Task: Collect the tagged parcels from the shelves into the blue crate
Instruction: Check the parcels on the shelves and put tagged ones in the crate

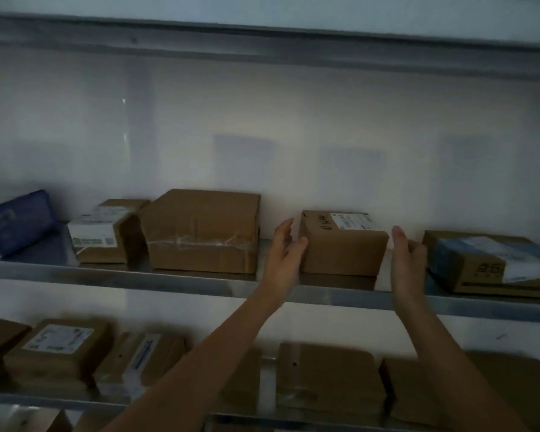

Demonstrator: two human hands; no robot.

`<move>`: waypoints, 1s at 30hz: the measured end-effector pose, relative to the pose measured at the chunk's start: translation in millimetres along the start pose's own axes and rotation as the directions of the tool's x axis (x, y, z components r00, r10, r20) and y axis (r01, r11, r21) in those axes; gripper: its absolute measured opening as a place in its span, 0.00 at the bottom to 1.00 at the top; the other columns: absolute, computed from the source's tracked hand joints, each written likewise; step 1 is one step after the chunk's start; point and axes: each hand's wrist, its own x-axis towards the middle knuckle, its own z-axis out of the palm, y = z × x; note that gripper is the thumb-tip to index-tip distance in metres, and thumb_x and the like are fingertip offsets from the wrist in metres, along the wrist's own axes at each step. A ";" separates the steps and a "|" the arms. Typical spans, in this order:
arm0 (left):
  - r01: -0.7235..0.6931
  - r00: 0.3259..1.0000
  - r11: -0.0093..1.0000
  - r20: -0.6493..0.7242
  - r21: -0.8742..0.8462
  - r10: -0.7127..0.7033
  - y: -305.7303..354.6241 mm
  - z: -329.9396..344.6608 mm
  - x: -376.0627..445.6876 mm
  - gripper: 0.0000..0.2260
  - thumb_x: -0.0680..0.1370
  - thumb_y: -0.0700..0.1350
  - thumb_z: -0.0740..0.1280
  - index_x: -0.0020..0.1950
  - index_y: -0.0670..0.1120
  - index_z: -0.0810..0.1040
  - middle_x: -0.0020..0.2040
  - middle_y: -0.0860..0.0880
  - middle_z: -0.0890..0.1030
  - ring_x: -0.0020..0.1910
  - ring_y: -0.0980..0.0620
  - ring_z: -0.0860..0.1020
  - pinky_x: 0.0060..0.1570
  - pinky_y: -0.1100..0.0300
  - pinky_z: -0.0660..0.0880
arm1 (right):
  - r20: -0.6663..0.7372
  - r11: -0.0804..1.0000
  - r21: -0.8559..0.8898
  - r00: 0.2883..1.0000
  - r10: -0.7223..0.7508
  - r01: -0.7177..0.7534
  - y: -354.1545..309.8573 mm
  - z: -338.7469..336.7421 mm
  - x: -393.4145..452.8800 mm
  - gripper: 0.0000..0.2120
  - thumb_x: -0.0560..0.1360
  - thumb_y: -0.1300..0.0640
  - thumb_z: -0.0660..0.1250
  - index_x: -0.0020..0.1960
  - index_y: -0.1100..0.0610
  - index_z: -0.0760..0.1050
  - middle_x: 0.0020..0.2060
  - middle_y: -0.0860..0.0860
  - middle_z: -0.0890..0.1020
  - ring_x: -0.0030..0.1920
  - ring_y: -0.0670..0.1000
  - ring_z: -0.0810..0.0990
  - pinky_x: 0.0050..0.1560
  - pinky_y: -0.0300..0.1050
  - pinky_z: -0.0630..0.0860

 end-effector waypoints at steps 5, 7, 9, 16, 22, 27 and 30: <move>-0.391 0.920 0.911 0.019 0.132 0.392 28.4 -60.0 -26.6 0.18 0.77 0.46 0.63 0.67 0.48 0.71 0.61 0.53 0.75 0.62 0.57 0.74 0.63 0.60 0.72 | -0.201 0.865 -0.059 0.843 -0.499 0.498 -38.4 52.6 -66.5 0.22 0.77 0.44 0.63 0.63 0.58 0.68 0.60 0.48 0.68 0.63 0.48 0.68 0.67 0.46 0.67; -0.522 0.827 0.810 -0.073 0.267 0.557 43.2 -96.0 -28.2 0.15 0.78 0.45 0.62 0.64 0.50 0.71 0.60 0.54 0.74 0.61 0.58 0.72 0.63 0.58 0.71 | -0.076 0.836 -0.023 0.833 -0.548 0.548 -46.1 90.7 -99.7 0.20 0.77 0.44 0.63 0.63 0.55 0.68 0.60 0.47 0.68 0.62 0.47 0.68 0.65 0.38 0.66; -0.560 0.711 0.695 -0.169 0.451 0.683 48.4 -134.5 -21.2 0.15 0.78 0.46 0.61 0.65 0.52 0.69 0.63 0.54 0.72 0.65 0.55 0.69 0.67 0.55 0.66 | 0.081 0.864 0.039 0.861 -0.503 0.501 -45.6 125.1 -128.0 0.20 0.76 0.44 0.63 0.64 0.52 0.66 0.61 0.48 0.68 0.62 0.45 0.68 0.63 0.34 0.65; -0.288 0.861 0.832 -0.253 0.474 0.442 14.3 -208.4 -5.0 0.24 0.81 0.47 0.61 0.76 0.47 0.57 0.74 0.47 0.59 0.72 0.53 0.58 0.70 0.58 0.55 | 0.378 0.980 0.158 0.909 -0.174 0.122 -31.1 175.3 -160.3 0.28 0.78 0.46 0.65 0.72 0.50 0.58 0.55 0.38 0.72 0.53 0.37 0.73 0.47 0.30 0.72; -0.156 0.970 0.979 -0.168 0.134 0.177 11.5 -226.0 -6.2 0.25 0.81 0.44 0.61 0.75 0.47 0.53 0.69 0.50 0.66 0.67 0.55 0.68 0.58 0.73 0.69 | 0.404 0.995 0.095 0.912 -0.068 0.032 -31.9 173.3 -154.3 0.30 0.75 0.45 0.68 0.70 0.50 0.58 0.60 0.47 0.71 0.53 0.45 0.74 0.49 0.35 0.71; -0.071 0.984 0.995 -0.161 0.064 0.081 15.7 -235.6 -4.0 0.13 0.82 0.42 0.59 0.66 0.52 0.65 0.60 0.51 0.74 0.60 0.53 0.73 0.54 0.65 0.70 | 0.389 0.992 0.127 0.920 -0.050 0.000 -31.4 168.5 -154.2 0.23 0.76 0.45 0.67 0.64 0.49 0.61 0.58 0.49 0.74 0.54 0.47 0.76 0.49 0.39 0.73; -0.058 0.988 0.998 -0.146 -0.002 0.057 16.6 -241.1 -3.3 0.13 0.82 0.45 0.57 0.66 0.55 0.69 0.60 0.54 0.76 0.61 0.54 0.73 0.62 0.57 0.70 | 0.358 0.981 0.194 0.930 -0.088 0.018 -32.7 162.8 -152.7 0.18 0.78 0.45 0.63 0.65 0.49 0.68 0.56 0.47 0.77 0.56 0.46 0.76 0.48 0.40 0.74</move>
